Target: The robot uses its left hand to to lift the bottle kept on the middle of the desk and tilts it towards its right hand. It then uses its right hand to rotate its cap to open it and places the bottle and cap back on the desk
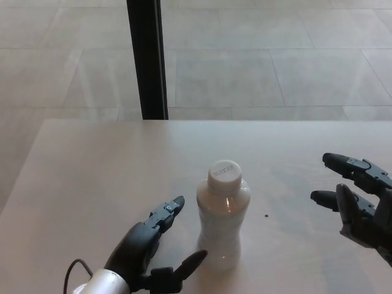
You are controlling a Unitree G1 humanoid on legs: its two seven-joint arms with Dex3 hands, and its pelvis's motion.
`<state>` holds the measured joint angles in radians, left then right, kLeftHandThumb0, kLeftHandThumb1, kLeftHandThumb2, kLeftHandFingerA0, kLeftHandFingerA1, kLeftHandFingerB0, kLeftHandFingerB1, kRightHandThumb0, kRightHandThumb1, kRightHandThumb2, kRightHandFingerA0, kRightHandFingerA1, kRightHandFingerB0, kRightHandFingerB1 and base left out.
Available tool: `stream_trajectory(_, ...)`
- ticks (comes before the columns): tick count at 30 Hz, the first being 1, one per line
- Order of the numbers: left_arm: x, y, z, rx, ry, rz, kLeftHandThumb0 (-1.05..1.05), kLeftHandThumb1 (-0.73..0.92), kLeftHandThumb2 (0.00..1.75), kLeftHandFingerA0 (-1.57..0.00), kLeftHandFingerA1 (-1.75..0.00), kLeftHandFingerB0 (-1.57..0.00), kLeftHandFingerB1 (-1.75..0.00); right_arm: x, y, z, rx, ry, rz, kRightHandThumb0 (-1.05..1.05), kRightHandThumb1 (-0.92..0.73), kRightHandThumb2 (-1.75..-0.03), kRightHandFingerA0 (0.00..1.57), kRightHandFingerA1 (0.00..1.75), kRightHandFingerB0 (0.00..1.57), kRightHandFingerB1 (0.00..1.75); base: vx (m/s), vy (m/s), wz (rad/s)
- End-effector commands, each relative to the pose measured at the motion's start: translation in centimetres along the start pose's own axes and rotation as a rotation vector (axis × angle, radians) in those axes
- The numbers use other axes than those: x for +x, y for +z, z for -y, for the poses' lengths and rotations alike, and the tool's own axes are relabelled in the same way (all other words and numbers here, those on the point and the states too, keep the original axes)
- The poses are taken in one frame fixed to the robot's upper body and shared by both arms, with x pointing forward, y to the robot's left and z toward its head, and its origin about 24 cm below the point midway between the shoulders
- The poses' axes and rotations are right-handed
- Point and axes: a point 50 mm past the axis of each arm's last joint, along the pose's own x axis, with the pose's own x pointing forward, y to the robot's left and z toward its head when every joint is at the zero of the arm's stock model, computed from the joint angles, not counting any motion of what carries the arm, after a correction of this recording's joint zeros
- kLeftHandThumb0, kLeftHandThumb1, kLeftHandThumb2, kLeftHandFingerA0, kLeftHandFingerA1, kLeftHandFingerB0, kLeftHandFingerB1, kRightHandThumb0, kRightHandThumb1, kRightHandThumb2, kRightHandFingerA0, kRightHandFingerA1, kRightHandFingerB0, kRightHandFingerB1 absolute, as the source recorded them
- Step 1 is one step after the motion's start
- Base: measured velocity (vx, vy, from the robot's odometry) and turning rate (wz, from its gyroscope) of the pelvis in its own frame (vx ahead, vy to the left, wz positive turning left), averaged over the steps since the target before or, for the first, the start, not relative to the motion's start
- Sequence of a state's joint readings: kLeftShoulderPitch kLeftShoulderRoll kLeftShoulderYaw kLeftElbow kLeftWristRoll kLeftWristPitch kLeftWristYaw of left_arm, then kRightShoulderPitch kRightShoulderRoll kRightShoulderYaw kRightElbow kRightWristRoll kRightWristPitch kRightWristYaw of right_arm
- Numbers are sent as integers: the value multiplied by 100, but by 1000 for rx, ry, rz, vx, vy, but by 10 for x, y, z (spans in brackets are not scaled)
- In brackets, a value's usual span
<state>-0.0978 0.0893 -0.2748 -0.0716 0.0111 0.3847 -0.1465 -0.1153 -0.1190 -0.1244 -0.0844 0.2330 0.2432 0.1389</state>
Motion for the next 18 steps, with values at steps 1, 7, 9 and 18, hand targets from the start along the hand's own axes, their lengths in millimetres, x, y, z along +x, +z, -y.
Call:
stream_trajectory(1, 2, -5, 5, 6, 3, -6, -100, 55, 85, 0, 0, 0, 0, 2, -1, 2, 15, -42, -6, -70, -59, -99, 50, 76, 41, 51, 0, 0, 0)
stream_trajectory(7, 12, 7, 12, 36, -2, 19, -98, 54, 85, 0, 0, 0, 0, 1, -4, 0, 13, -49, -15, -69, -74, -63, 52, 78, 49, 38, 0, 0, 0)
stream_trajectory(9, 13, 9, 11, 36, -1, 22, -98, 54, 85, 0, 0, 0, 0, 1, -4, 0, 15, -51, -15, -69, -74, -63, 52, 78, 49, 38, 0, 0, 0)
stream_trajectory(18, 26, 34, 13, 23, 22, 92, -105, 54, 86, 0, 0, 0, 0, -2, -9, 3, 30, -79, -14, -67, -73, -62, 55, 81, 54, 39, 0, 0, 0)
